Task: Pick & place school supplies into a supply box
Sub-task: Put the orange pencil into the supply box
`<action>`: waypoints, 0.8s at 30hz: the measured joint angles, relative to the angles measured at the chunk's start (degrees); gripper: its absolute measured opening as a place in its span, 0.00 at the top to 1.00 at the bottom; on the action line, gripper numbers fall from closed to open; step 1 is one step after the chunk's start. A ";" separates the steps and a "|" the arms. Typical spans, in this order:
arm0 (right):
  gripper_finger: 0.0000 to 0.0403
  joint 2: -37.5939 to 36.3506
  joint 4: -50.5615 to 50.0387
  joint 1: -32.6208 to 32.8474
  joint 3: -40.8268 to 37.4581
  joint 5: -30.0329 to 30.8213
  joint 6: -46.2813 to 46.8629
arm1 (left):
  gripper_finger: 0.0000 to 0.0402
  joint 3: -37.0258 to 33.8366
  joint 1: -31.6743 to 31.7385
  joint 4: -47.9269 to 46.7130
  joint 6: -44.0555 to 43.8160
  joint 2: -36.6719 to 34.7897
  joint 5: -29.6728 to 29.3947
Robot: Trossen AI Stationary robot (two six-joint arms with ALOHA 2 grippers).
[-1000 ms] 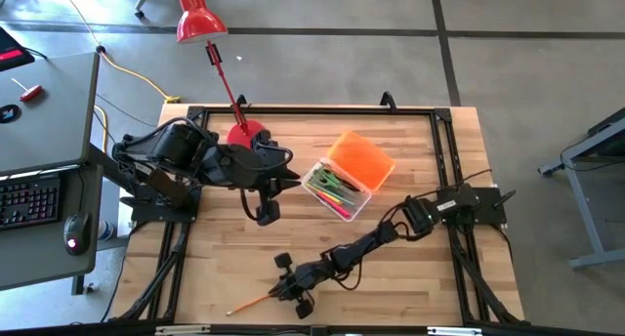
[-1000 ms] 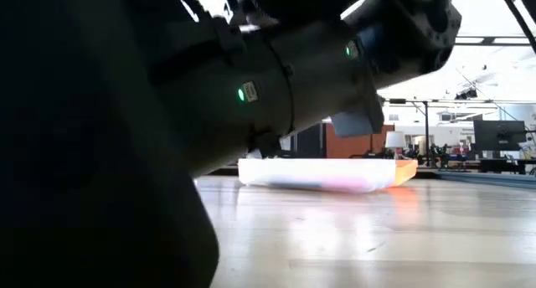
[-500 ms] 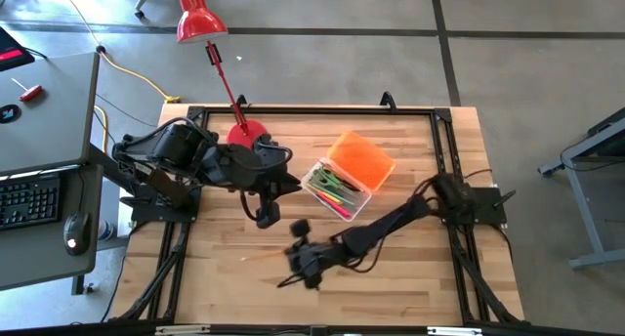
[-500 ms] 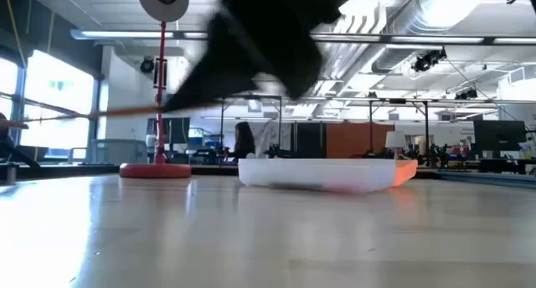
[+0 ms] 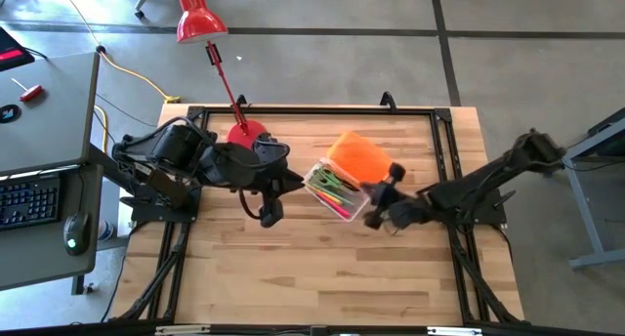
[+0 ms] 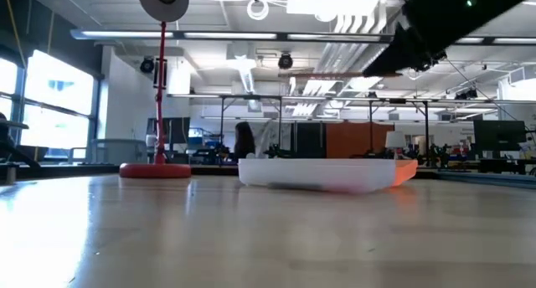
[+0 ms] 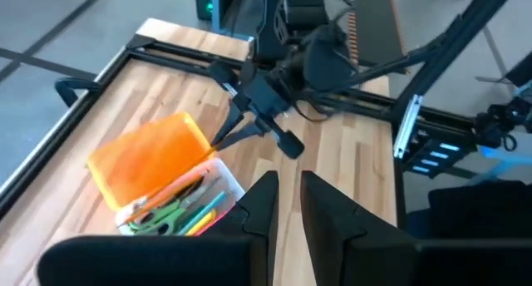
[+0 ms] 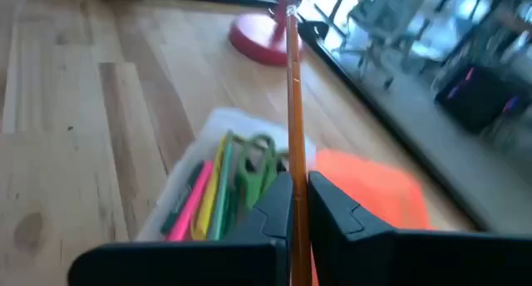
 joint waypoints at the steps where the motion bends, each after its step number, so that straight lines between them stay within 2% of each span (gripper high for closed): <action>1: 0.98 -2.82 0.44 -0.69 -2.37 -1.39 2.28 | 0.79 0.00 0.00 0.13 0.00 0.00 -0.63; 4: 0.98 -8.17 4.73 -3.45 -7.95 -8.56 6.25 | 0.79 0.00 0.00 1.58 0.06 0.00 -2.62; 6: 0.98 -8.53 8.48 -5.19 -10.44 -12.65 7.05 | 0.79 0.02 0.00 2.32 0.14 0.00 -3.64; 12: 0.99 -1.62 11.92 -8.52 -10.25 -22.77 9.18 | 0.79 0.02 0.00 2.83 0.14 0.00 -6.10; 19: 0.99 12.11 11.78 -10.73 -5.10 -23.06 6.86 | 0.79 0.02 0.00 2.83 0.15 0.00 -6.10; 24: 0.98 17.73 10.14 -12.63 -2.23 -23.08 8.67 | 0.79 0.02 0.00 2.81 0.53 0.00 -6.10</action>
